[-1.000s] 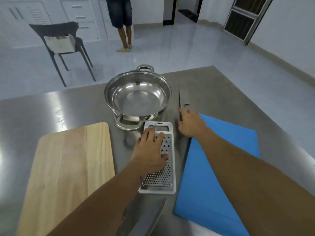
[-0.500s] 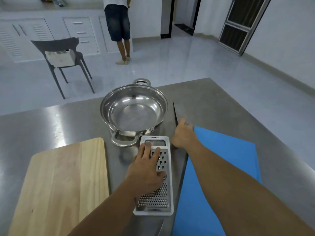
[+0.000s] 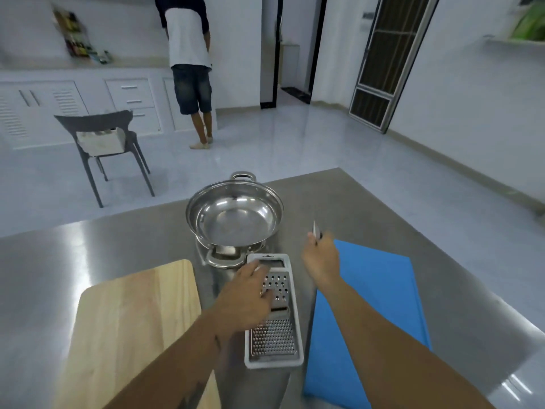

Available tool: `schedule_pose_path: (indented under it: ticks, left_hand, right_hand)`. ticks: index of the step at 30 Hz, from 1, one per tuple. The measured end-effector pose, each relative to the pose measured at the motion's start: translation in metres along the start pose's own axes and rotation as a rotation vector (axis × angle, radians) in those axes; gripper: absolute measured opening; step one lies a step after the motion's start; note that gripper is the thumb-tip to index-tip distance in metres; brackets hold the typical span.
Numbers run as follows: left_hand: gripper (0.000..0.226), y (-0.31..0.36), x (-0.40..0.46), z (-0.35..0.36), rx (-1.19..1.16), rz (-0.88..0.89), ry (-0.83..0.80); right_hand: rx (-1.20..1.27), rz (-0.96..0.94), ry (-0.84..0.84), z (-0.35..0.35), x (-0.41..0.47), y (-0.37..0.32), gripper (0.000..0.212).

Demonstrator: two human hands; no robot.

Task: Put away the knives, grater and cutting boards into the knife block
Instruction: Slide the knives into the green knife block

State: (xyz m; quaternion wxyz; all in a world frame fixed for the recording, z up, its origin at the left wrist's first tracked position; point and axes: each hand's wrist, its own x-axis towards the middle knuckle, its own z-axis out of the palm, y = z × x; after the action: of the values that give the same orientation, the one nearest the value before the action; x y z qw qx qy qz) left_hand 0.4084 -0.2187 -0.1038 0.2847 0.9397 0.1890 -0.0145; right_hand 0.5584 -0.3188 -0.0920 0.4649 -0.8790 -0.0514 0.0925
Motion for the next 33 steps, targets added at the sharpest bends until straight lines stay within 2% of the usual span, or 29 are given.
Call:
schedule_pose_path:
  ticks: [4,7,10,12,16,19,23,28,31,33]
  left_hand:
    - [0.054,-0.021,-0.05,-0.044,-0.118,0.012,0.162]
    - [0.042,-0.054,-0.101,-0.082,-0.179,-0.003,0.302]
    - [0.037,-0.097,-0.159,-0.117,-0.199,-0.093,0.396]
    - [0.037,-0.125,-0.199,-0.137,-0.199,-0.156,0.449]
    - [0.04,-0.174,-0.27,-0.167,-0.168,-0.236,0.555]
    - [0.041,-0.197,-0.31,-0.183,-0.185,-0.231,0.64]
    - [0.026,-0.222,-0.35,-0.201,-0.245,-0.153,0.838]
    - [0.016,-0.264,-0.394,-0.218,-0.272,-0.218,1.123]
    - [0.014,-0.286,-0.406,-0.223,-0.257,-0.325,1.198]
    - [0.018,-0.298,-0.406,-0.225,-0.273,-0.373,1.177]
  right_hand:
    - [0.324,-0.042,-0.098,-0.001,-0.041,-0.033,0.02]
    - [0.618,0.005,-0.354,0.006,-0.088,-0.065,0.017]
    - [0.74,-0.032,-0.548,0.026,-0.139,-0.096,0.013]
    - [0.734,-0.076,-0.637,0.046,-0.171,-0.115,0.013]
    - [0.615,-0.103,-0.77,0.093,-0.231,-0.147,0.017]
    - [0.443,-0.187,-0.862,0.123,-0.268,-0.164,0.017]
    - [0.128,-0.358,-0.844,0.142,-0.297,-0.186,0.018]
    - [-0.238,-0.541,-0.883,0.134,-0.307,-0.209,0.016]
    - [-0.508,-0.711,-0.844,0.119,-0.311,-0.227,0.016]
    - [-0.658,-0.804,-0.82,0.112,-0.313,-0.24,0.017]
